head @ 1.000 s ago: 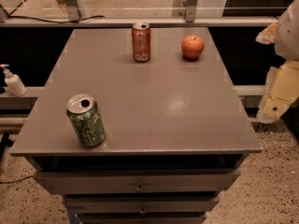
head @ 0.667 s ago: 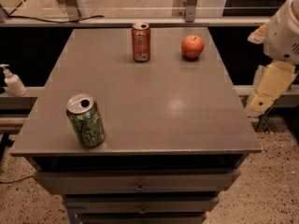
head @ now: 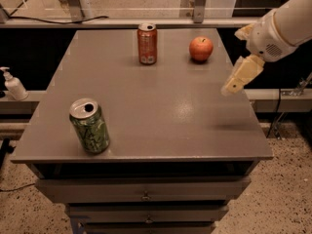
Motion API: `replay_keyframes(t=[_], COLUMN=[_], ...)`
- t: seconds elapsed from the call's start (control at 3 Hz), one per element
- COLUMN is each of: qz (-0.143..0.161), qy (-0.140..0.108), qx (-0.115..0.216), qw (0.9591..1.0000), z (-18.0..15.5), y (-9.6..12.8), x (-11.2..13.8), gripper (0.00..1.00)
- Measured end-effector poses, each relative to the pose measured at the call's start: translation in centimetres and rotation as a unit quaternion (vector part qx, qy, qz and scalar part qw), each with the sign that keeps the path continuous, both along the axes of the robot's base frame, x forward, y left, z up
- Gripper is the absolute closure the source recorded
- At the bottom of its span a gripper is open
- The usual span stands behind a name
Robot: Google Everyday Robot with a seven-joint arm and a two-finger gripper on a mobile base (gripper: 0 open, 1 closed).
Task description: Pick apple
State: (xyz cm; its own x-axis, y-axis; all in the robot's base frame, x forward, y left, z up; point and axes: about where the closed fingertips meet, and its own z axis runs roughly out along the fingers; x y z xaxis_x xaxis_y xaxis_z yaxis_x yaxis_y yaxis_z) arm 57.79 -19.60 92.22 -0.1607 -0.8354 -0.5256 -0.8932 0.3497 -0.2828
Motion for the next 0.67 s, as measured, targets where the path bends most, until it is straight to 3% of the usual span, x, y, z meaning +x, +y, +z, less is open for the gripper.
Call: replay_keyframes(t=[0.33,0.67], qz=[-0.01,-0.031], qy=[-0.03,-0.056], qx=[0.07,0.128], qw=[0.997,0.9897], z=[-0.8,-1.4], y=[0.9,1.5], x=[5.8,10.9], gripper=[0.0,0.0])
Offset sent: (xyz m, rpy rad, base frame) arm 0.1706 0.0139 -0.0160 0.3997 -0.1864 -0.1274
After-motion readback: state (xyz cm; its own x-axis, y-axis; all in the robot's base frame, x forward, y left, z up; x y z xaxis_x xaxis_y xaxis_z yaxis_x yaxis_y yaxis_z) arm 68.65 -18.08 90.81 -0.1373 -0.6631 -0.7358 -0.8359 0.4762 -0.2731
